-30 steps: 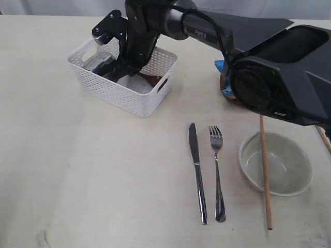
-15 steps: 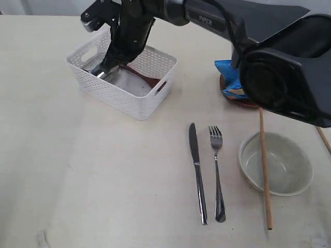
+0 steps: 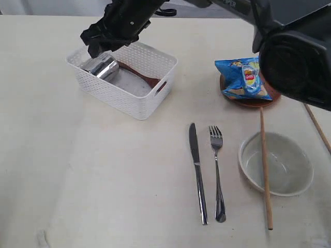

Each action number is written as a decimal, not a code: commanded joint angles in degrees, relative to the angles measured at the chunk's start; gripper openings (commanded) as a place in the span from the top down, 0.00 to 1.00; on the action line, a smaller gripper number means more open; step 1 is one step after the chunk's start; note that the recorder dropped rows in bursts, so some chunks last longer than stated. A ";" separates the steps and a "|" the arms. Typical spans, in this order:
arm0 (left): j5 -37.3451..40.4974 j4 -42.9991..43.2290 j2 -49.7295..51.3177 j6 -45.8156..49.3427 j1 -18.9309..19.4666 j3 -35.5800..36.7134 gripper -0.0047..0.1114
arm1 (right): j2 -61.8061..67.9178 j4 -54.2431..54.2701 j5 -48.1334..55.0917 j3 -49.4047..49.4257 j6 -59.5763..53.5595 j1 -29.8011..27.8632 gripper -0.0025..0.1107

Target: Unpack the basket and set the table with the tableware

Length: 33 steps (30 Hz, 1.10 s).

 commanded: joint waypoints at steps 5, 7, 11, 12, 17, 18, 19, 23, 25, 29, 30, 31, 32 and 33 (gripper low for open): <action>0.31 -0.16 -0.25 -0.90 0.26 0.00 0.96 | 4.44 6.30 -2.87 -0.03 -3.18 -1.48 0.48; 0.31 -0.16 -0.25 -0.90 0.26 0.00 0.96 | 5.17 6.30 -5.06 -0.03 -3.80 -1.32 0.48; 0.31 -0.16 -0.25 -0.90 0.26 0.00 0.96 | 6.21 6.58 -8.13 -0.03 -4.55 -1.18 0.48; 0.31 -0.16 -0.25 -0.90 0.26 0.00 0.96 | 6.51 7.20 -8.13 -0.03 -5.27 -1.18 0.48; 0.31 -0.16 -0.25 -0.90 0.26 0.00 0.96 | 7.86 7.62 -6.86 -0.03 -5.80 -1.18 0.48; 0.44 -0.16 -0.25 -0.88 0.26 0.00 0.96 | 7.86 7.89 -6.11 -0.03 -6.54 -1.18 0.48; 0.57 -0.16 -0.25 -0.88 0.26 0.00 0.96 | 7.86 8.68 -4.94 -0.03 -7.58 -1.18 0.48; 0.58 -0.16 -0.25 -0.88 0.26 0.00 0.96 | 7.86 9.77 1.61 -1.09 -9.84 -1.18 0.48; 0.58 -0.16 -0.25 -0.88 0.26 0.00 0.96 | 7.86 9.05 5.62 -2.39 -9.84 -1.18 0.48; 0.58 -0.16 -0.25 -0.88 0.26 0.00 0.96 | 7.86 8.65 10.77 -5.60 -9.91 -0.98 0.55; 0.58 -0.16 -0.25 -0.88 0.26 0.00 0.96 | 7.86 8.65 11.26 -6.00 -10.31 -0.81 0.60; 0.58 -0.16 -0.25 -0.88 0.26 0.00 0.96 | 7.86 8.65 11.93 -6.11 -11.58 -0.39 0.70; 0.58 -0.16 -0.25 -0.88 0.26 0.00 0.96 | 7.86 8.65 12.04 -6.11 -11.70 -0.15 0.73; 0.58 -0.16 -0.25 -0.88 0.26 0.00 0.96 | 7.86 8.65 12.48 -6.11 -12.73 0.31 0.75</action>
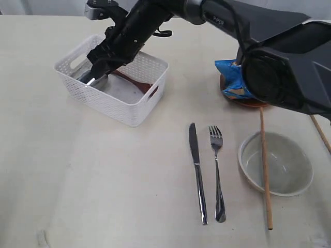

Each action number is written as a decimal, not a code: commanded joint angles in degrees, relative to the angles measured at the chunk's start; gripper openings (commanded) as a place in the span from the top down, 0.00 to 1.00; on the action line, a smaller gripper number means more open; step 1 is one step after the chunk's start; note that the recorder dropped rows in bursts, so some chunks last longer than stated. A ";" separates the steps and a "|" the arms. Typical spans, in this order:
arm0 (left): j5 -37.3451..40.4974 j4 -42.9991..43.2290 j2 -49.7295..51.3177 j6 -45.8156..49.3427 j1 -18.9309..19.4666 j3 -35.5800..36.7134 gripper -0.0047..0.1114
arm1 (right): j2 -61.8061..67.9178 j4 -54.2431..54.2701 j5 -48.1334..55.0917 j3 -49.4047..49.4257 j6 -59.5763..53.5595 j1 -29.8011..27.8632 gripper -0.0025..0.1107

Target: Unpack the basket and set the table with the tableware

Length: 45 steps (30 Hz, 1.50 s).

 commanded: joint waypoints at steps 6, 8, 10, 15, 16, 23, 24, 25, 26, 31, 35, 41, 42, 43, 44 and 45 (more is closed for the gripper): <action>0.27 -0.04 -0.25 -0.27 0.26 0.00 0.96 | -0.35 -0.97 0.43 -0.66 -2.61 2.23 0.67; 0.27 -0.04 -0.25 -0.27 0.26 0.00 0.96 | -1.47 -2.55 -1.11 -0.66 -1.64 1.99 0.50; 0.27 -0.04 -0.25 -0.27 0.26 0.00 0.96 | -2.72 -6.77 -3.91 -1.06 1.19 1.99 0.39; 0.25 -0.04 -0.25 -0.86 0.26 0.00 0.96 | -1.95 -9.10 -8.61 -2.60 2.87 2.50 0.39; 0.25 -0.04 -0.25 -0.99 0.26 0.00 0.96 | -1.45 -9.24 -9.02 -2.60 2.87 2.60 0.39; 0.48 -0.04 -0.25 -0.98 0.26 0.00 0.96 | -1.73 -18.67 -5.71 -2.60 -10.43 5.97 0.39; 0.48 -0.04 -0.25 -0.98 0.26 0.00 0.96 | -2.27 -20.77 -5.26 -2.60 -12.88 6.90 0.39; 0.48 -0.04 -0.25 -0.98 0.26 0.00 0.96 | -2.75 -23.91 -5.01 -2.60 -16.20 7.90 0.39; 0.48 -0.04 -0.25 -0.98 0.26 0.00 0.96 | -3.03 -27.01 -4.54 -2.60 -19.35 8.87 0.39; 0.47 0.21 -0.25 -0.98 0.26 0.00 0.96 | -3.27 -31.69 -4.53 -2.60 -37.20 12.76 0.39; 0.99 0.23 -0.25 -0.98 0.26 0.00 0.96 | -3.15 -31.81 -11.51 -2.60 -40.11 14.63 0.39; 1.67 0.23 -0.25 -1.14 0.26 0.00 0.96 | -2.00 -34.19 -14.53 -2.60 -40.22 14.74 0.39; 1.67 0.23 -0.25 -1.14 0.26 0.00 0.96 | -2.00 -34.61 -13.63 -2.60 -40.92 14.74 0.39; 1.67 0.23 -0.25 -1.14 0.26 0.00 0.96 | -1.88 -34.99 -12.70 -2.60 -41.63 14.74 0.39; 1.67 0.23 -0.25 -1.14 0.26 0.00 0.96 | -1.74 -35.00 -11.67 -2.60 -42.64 14.74 0.39; 1.67 0.23 -0.25 -1.14 0.26 0.00 0.96 | -1.63 -35.09 -11.06 -2.60 -43.19 14.74 0.39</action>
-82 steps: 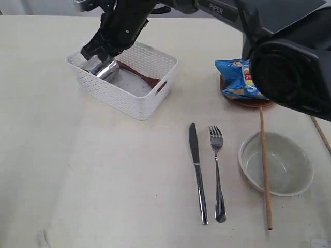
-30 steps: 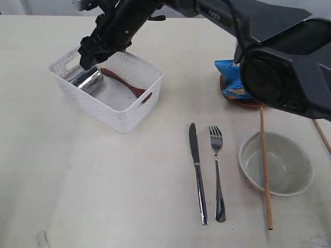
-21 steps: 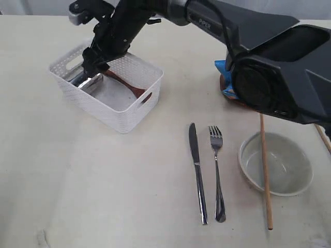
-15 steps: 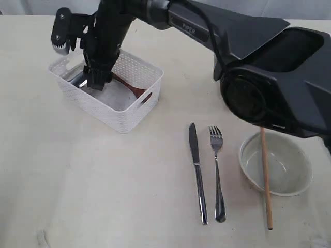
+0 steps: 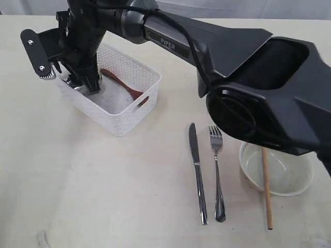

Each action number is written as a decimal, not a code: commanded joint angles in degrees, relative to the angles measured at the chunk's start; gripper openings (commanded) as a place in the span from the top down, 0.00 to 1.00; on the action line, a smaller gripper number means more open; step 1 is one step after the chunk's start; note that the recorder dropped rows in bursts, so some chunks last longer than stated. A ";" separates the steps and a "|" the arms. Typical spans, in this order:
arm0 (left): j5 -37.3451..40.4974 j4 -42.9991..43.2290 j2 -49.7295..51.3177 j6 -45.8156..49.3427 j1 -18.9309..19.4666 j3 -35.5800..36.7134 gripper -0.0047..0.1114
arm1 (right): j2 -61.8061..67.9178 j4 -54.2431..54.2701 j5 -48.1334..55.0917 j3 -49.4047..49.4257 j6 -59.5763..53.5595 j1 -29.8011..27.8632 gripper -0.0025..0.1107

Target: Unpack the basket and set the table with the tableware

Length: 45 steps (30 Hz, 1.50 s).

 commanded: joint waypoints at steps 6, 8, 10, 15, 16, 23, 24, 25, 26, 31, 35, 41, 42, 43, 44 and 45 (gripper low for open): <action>0.20 0.14 -0.25 -0.49 0.26 0.00 0.96 | 1.63 -2.78 2.15 -0.19 -2.53 -0.57 0.39; 0.20 0.14 -0.25 -0.49 0.26 0.00 0.96 | 2.35 -2.78 0.66 -0.19 -2.34 -0.86 0.39; 0.20 0.14 -0.25 -0.49 0.26 0.00 0.96 | 3.16 -2.78 -1.03 -0.19 -2.36 -0.86 0.39; 0.20 -0.08 -0.25 -0.49 0.26 0.00 0.96 | 4.80 -2.78 -5.85 -0.19 -2.48 -0.86 0.39; 0.20 -0.08 -0.25 -0.49 0.26 0.00 0.96 | 4.94 -2.78 -6.07 -0.19 -2.48 -0.86 0.39; 0.10 -0.06 -0.25 -0.49 0.26 0.00 0.96 | 6.12 -2.78 -6.44 1.56 -2.08 -0.86 0.45; 0.10 -0.06 -0.25 -0.49 0.26 0.00 0.96 | 6.12 -2.78 -6.32 1.88 -2.08 -0.86 0.48; 0.10 -0.06 -0.25 -0.49 0.26 0.00 0.96 | 6.12 -3.00 -6.32 2.02 -1.94 -0.86 0.48; 0.10 -0.06 -0.25 -0.49 0.26 0.00 0.96 | 6.12 -3.11 -6.32 2.02 -0.85 -0.86 0.46; 0.10 -0.06 -0.25 -0.59 0.26 0.00 0.96 | 6.12 -12.43 -11.28 2.02 14.09 -0.69 0.21; 0.10 -0.06 -0.25 -0.71 0.26 0.00 0.96 | 6.12 -18.13 -11.37 2.02 18.28 0.28 0.05; 0.10 -0.06 -0.25 -0.71 0.26 0.00 0.96 | 6.57 -16.47 -11.84 2.02 16.79 0.63 0.05; 0.10 -0.06 -0.25 -0.71 0.26 0.00 0.96 | 6.57 -16.47 -12.00 2.02 16.77 0.63 0.05; 0.10 -0.06 -0.25 -0.71 0.26 0.00 0.96 | 6.57 -15.32 -12.32 2.02 16.77 0.63 0.05; 0.10 -0.06 -0.25 -0.71 0.26 0.00 0.96 | 6.57 -14.75 -12.44 2.02 16.77 0.63 0.05; 0.10 -0.06 -0.25 -0.71 0.26 0.00 0.96 | 6.57 -14.75 -12.44 2.02 16.77 0.63 0.05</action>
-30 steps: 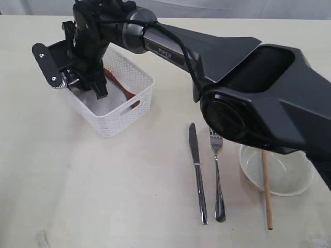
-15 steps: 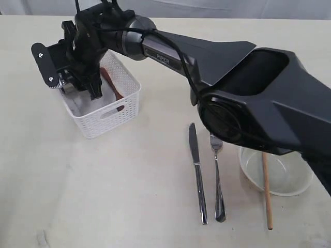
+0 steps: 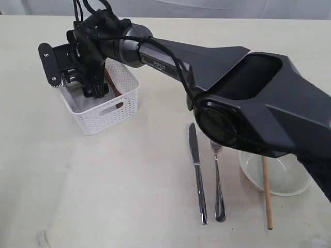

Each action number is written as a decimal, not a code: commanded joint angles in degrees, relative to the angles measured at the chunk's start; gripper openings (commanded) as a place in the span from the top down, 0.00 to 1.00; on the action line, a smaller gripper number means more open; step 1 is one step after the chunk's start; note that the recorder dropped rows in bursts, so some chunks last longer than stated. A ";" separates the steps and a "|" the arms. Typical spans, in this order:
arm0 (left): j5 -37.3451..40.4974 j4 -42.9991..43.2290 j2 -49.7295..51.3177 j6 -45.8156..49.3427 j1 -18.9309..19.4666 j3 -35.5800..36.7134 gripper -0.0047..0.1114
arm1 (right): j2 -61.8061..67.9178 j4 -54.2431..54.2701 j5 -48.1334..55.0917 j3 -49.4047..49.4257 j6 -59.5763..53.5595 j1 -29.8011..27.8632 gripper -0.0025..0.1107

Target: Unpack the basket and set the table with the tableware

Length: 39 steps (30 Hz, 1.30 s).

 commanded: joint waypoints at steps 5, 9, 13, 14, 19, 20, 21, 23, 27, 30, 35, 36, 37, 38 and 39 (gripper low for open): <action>-0.02 -0.06 -0.25 -0.50 0.26 0.00 0.96 | 0.90 -0.87 -2.45 0.44 4.60 0.81 0.28; -0.02 -0.06 -0.25 -0.50 0.26 0.00 0.96 | 0.90 -1.18 1.60 0.44 4.17 0.91 0.78; -0.02 -0.06 -0.25 -0.50 0.26 0.00 0.96 | 0.29 -3.00 5.91 0.44 4.17 1.05 0.98; -0.02 -0.06 -0.25 -0.50 0.26 0.00 0.96 | 0.01 -3.00 6.65 0.44 4.17 1.05 0.98; -0.02 -0.06 -0.25 -0.50 0.26 0.00 0.96 | -2.59 -2.72 7.96 0.30 6.05 1.05 0.98; -0.02 -0.06 -0.25 -0.50 0.26 0.00 0.96 | -3.14 -2.54 8.50 0.30 6.48 1.05 0.98; -0.02 -0.06 -0.25 -0.50 0.26 0.00 0.96 | -4.00 -2.40 9.23 0.30 6.93 1.05 0.98; -0.02 -0.06 -0.25 -0.50 0.26 0.00 0.96 | -5.43 -0.74 10.11 0.30 7.41 0.83 0.98; -0.02 -0.06 -0.25 -0.50 0.26 0.00 0.96 | -9.99 6.08 12.16 0.30 7.80 -0.61 0.98; -0.02 -0.06 -0.25 -0.50 0.26 0.00 0.96 | -12.52 11.84 14.52 0.30 7.80 -2.29 0.98; -0.14 -0.06 -0.25 -0.50 0.26 0.00 0.96 | -13.59 14.75 19.24 0.30 7.95 -3.26 0.98; -0.14 -0.06 -0.25 -0.50 0.26 0.00 0.96 | -14.53 14.87 19.53 0.30 8.70 -3.29 0.98; -0.25 -0.06 -0.25 -0.50 0.26 0.00 0.96 | -15.08 15.17 19.72 0.30 8.81 -3.42 0.98; -0.37 -0.06 -0.25 -0.50 0.26 0.00 0.96 | -16.68 18.51 19.84 0.30 8.81 -4.24 0.98; -0.37 -0.06 -0.25 -0.50 0.26 0.00 0.96 | -17.42 21.02 19.94 0.30 8.70 -4.95 0.98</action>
